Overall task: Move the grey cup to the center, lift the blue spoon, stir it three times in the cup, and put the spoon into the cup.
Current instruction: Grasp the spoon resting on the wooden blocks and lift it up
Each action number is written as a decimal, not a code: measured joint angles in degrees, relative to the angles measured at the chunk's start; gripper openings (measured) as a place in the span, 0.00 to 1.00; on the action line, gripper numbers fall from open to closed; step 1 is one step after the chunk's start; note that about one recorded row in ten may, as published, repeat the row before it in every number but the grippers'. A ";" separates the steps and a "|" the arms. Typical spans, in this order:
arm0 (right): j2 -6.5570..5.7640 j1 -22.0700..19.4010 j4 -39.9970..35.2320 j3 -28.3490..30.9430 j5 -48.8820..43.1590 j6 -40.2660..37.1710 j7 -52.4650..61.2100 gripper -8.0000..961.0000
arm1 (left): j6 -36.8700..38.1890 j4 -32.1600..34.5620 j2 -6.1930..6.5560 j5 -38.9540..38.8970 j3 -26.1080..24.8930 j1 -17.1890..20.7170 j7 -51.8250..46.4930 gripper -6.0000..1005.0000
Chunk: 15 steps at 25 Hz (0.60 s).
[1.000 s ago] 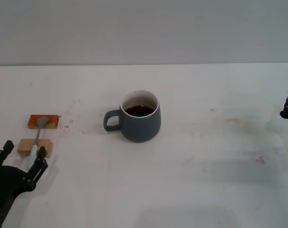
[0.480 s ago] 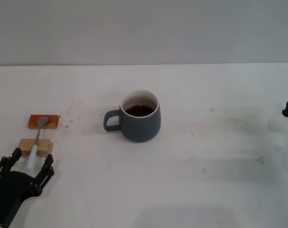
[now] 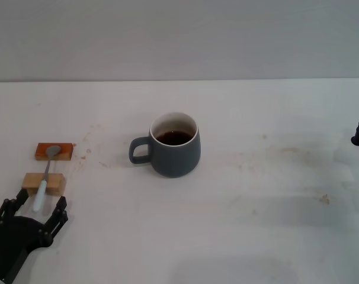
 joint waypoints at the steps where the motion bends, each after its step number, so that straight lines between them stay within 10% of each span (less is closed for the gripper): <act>1: 0.00 0.01 0.00 0.00 0.00 0.00 0.00 0.01 | -0.03 0.00 0.02 0.00 0.00 -0.04 0.00 0.79; 15: 0.09 -0.06 0.01 -0.09 -0.15 0.06 0.00 0.01 | 0.51 -0.16 0.07 -0.04 -0.06 -0.09 0.37 0.79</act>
